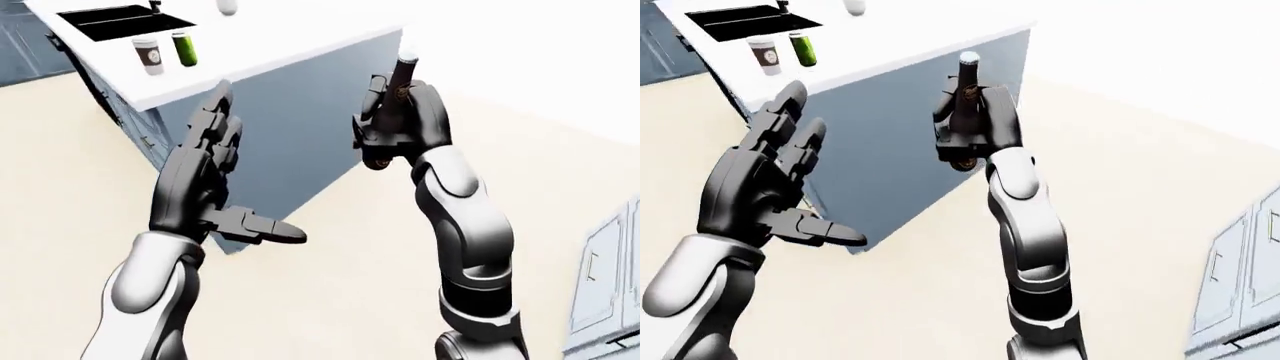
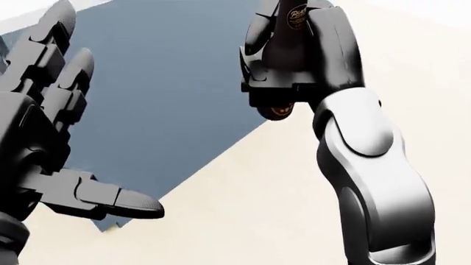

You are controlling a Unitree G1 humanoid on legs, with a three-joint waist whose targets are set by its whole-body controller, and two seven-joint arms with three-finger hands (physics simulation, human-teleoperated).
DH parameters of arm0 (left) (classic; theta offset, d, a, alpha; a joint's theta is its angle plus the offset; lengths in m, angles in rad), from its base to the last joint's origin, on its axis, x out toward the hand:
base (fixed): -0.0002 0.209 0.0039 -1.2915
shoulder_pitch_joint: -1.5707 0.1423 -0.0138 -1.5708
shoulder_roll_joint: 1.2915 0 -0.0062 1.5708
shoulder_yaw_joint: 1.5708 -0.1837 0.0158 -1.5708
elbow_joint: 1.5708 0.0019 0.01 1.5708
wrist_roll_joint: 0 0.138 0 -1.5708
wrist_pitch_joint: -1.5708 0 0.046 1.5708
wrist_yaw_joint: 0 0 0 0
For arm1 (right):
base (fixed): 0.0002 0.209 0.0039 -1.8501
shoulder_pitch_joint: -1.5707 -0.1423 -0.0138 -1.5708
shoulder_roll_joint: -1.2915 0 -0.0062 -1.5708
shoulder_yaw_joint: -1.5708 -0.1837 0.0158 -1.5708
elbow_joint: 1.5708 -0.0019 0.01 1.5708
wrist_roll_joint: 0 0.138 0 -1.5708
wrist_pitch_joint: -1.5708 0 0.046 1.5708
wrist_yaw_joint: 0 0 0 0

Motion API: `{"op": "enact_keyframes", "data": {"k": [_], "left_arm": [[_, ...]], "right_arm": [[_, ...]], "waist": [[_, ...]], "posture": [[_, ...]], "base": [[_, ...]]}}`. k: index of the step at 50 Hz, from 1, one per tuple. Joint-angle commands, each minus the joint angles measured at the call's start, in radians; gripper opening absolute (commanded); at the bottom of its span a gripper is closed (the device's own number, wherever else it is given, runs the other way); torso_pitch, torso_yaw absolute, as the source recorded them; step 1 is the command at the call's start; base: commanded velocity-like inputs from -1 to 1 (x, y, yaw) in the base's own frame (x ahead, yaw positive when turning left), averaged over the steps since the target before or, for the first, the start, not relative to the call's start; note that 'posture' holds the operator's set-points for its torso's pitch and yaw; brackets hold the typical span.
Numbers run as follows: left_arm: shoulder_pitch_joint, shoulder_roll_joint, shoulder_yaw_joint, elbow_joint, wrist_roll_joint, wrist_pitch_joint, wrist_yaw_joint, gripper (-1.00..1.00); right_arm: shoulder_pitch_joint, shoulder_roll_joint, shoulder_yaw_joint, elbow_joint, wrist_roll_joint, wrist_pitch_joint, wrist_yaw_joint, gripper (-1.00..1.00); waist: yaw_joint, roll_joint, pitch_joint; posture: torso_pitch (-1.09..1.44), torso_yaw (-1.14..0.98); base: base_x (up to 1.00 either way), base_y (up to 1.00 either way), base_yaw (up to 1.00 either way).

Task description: Move the drinks to the dining counter.

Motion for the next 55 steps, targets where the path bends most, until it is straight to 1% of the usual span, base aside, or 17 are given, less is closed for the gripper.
{"op": "enact_keyframes", "data": {"k": [1,8,12,14,15,18,25,28,35,37,38,40,42,49,51,53,55], "left_arm": [[-0.021,0.009,0.013,-0.027,0.001,-0.024,0.004,1.00],[-0.021,0.007,0.010,-0.033,0.001,-0.022,0.007,1.00],[-0.020,0.006,0.010,-0.034,0.001,-0.022,0.008,1.00],[-0.015,0.005,0.013,-0.035,-0.001,-0.025,0.007,1.00],[-0.011,0.005,0.013,-0.035,-0.001,-0.028,0.007,1.00],[-0.010,0.004,0.016,-0.038,-0.004,-0.025,0.008,1.00],[-0.020,0.010,0.022,-0.048,-0.009,-0.008,0.010,1.00],[-0.003,0.007,0.020,-0.031,-0.008,-0.037,0.008,1.00],[0.005,0.001,0.010,-0.025,-0.004,-0.051,0.011,1.00],[0.007,0.001,0.010,-0.022,-0.002,-0.055,0.011,1.00],[0.007,0.000,0.012,-0.021,-0.003,-0.056,0.009,1.00],[0.012,-0.001,0.010,-0.017,-0.001,-0.063,0.009,1.00],[0.017,-0.001,0.010,-0.016,0.000,-0.067,0.007,1.00],[0.011,-0.004,0.005,-0.010,0.003,-0.068,0.008,1.00],[0.012,-0.004,0.003,-0.012,0.004,-0.065,0.008,1.00],[0.010,-0.003,0.004,-0.015,0.004,-0.062,0.007,1.00],[0.006,-0.002,0.007,-0.015,0.004,-0.058,0.006,1.00]], "right_arm": [[-0.038,0.001,0.001,-0.036,0.000,-0.018,-0.003,-1.00],[-0.039,-0.004,-0.006,-0.048,0.005,-0.007,0.000,-1.00],[-0.031,-0.003,0.002,-0.056,0.004,-0.008,0.002,-1.00],[-0.030,-0.001,0.004,-0.061,0.002,-0.004,0.004,-1.00],[-0.030,0.000,0.006,-0.068,0.000,0.003,0.004,-1.00],[-0.025,-0.002,0.006,-0.073,-0.002,0.002,0.009,-1.00],[-0.019,0.003,0.009,-0.086,-0.011,0.011,0.018,-1.00],[-0.007,0.002,0.008,-0.076,-0.013,-0.009,0.024,-1.00],[0.002,0.004,0.007,-0.095,-0.015,0.014,0.035,-1.00],[-0.002,0.004,-0.004,-0.095,-0.009,0.017,0.027,-1.00],[0.000,0.002,-0.005,-0.099,-0.006,0.017,0.027,-1.00],[0.003,0.002,-0.005,-0.091,-0.001,0.005,0.022,-1.00],[0.005,-0.001,-0.001,-0.089,0.001,0.002,0.023,-1.00],[0.001,-0.003,0.000,-0.076,0.000,0.000,0.025,-1.00],[0.003,-0.001,0.002,-0.085,0.000,0.009,0.024,-1.00],[0.004,-0.002,0.002,-0.086,0.000,0.007,0.025,-1.00],[0.005,-0.002,0.000,-0.082,0.002,0.000,0.026,-1.00]], "waist": [[0.015,-0.001,-0.016],[0.012,0.063,-0.018],[0.007,0.126,-0.020],[0.012,0.184,-0.061],[0.019,0.154,-0.022],[0.036,0.130,-0.037],[0.019,0.054,-0.009],[0.009,-0.019,-0.029],[0.008,0.022,-0.016],[-0.013,0.134,0.024],[-0.007,0.196,0.010],[0.000,0.148,0.003],[0.007,0.144,-0.026],[0.016,0.106,-0.011],[0.018,0.071,-0.015],[0.020,-0.004,-0.037],[0.003,0.008,-0.014]], "posture": [[0.00,0.00],[0.00,0.00],[0.00,0.00],[0.00,0.00],[0.00,0.00],[0.00,0.00],[0.00,0.00],[0.00,0.00],[0.00,0.00],[0.00,0.00],[0.00,0.00],[0.00,0.00],[0.00,0.00],[0.00,0.00],[0.00,0.00],[0.00,0.00],[0.00,0.00]], "base": [[0.00,0.00,1.00],[0.00,0.00,1.00],[0.00,0.00,1.00],[0.00,0.00,1.00],[0.00,0.00,1.00],[0.00,0.00,1.00],[0.00,0.00,1.00],[0.00,0.00,1.00],[0.00,-0.11,0.71],[0.00,-1.00,0.00],[0.00,-1.00,0.00],[0.00,-1.00,0.00],[0.00,-1.00,0.00],[0.00,-1.00,0.00],[0.00,-1.00,0.00],[0.00,-1.00,0.00],[0.00,-1.00,0.00]]}}
